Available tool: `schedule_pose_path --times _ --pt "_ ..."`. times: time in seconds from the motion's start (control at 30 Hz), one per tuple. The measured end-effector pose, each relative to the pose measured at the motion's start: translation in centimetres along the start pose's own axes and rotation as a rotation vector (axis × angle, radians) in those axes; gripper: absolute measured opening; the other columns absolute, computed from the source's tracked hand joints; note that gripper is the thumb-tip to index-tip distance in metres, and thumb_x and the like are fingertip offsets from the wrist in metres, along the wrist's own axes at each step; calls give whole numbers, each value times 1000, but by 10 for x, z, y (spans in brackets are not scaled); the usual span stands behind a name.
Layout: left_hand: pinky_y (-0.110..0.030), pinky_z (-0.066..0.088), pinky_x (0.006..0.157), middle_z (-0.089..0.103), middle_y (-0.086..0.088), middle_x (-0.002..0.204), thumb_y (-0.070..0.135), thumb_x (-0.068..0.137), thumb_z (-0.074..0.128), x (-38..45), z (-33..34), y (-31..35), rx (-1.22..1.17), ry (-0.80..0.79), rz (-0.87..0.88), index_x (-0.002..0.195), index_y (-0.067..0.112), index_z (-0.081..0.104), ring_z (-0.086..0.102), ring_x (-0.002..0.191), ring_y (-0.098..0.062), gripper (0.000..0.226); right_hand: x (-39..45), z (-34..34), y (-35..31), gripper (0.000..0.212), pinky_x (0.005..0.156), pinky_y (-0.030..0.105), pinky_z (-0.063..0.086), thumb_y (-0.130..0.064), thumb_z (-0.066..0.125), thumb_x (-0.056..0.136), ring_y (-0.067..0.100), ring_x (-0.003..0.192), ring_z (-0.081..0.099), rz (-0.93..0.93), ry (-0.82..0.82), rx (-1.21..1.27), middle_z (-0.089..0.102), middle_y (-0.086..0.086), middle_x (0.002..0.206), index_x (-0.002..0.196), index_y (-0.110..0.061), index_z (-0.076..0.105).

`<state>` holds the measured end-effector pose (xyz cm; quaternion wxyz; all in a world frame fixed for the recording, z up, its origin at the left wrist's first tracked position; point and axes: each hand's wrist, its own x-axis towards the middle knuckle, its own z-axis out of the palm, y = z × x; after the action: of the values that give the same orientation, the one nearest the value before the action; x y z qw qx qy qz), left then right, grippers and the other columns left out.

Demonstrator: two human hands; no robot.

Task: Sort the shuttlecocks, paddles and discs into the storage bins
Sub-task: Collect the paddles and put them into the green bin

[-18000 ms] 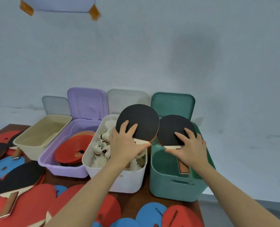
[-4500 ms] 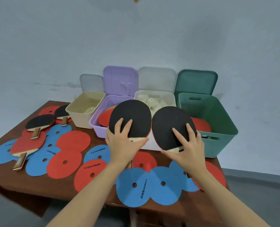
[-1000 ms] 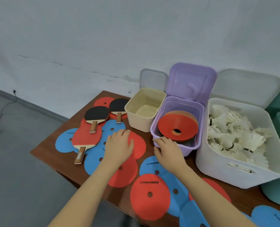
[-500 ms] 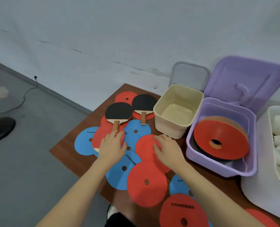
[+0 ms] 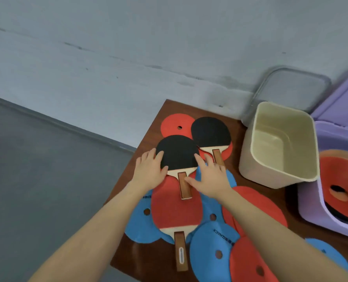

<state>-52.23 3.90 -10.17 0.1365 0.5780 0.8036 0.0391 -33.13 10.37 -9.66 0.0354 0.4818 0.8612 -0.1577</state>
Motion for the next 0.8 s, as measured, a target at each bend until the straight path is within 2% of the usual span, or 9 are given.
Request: schedule_pose_path --times 0.1,0.2,0.43,0.6,0.7,0.8 --pt "-45 15 113 14 -11 155 43 96 39 30 3 -13 -36 -69 31 149 21 14 14 141 -30 63 18 11 -11 96 109 44 20 -72 49 77 32 135 27 57 -59 12 11 9 154 149 -27 5" --pt "-45 16 113 11 -10 156 44 96 38 50 13 -19 -89 -121 47 150 21 9 14 141 -31 65 28 21 -18 101 110 43 18 -73 52 73 31 137 23 79 -62 39 8 9 155 149 -28 3" --pt "-45 20 111 13 -1 156 48 93 44 65 28 -35 -201 -135 73 149 26 18 17 139 -28 66 54 39 -36 108 111 49 12 -77 58 63 41 137 14 110 -28 36 -1 16 155 148 -34 7" --pt "-41 21 111 23 -3 153 38 92 51 61 24 -30 -317 -85 97 146 20 29 24 138 -22 61 43 43 -29 93 98 53 31 -81 50 60 44 121 43 57 95 -5 29 17 149 139 -34 38" --pt "-38 21 108 28 -2 150 38 92 51 45 26 -22 -286 3 163 144 22 34 29 134 -21 56 22 43 -20 89 89 51 42 -83 40 57 41 111 54 59 136 -10 42 15 142 133 -37 46" --pt "-38 21 107 28 -2 150 46 91 42 26 26 -9 -217 37 252 142 24 36 28 132 -23 56 -3 37 -10 85 83 51 47 -82 41 57 40 108 57 71 186 8 48 14 138 127 -36 52"
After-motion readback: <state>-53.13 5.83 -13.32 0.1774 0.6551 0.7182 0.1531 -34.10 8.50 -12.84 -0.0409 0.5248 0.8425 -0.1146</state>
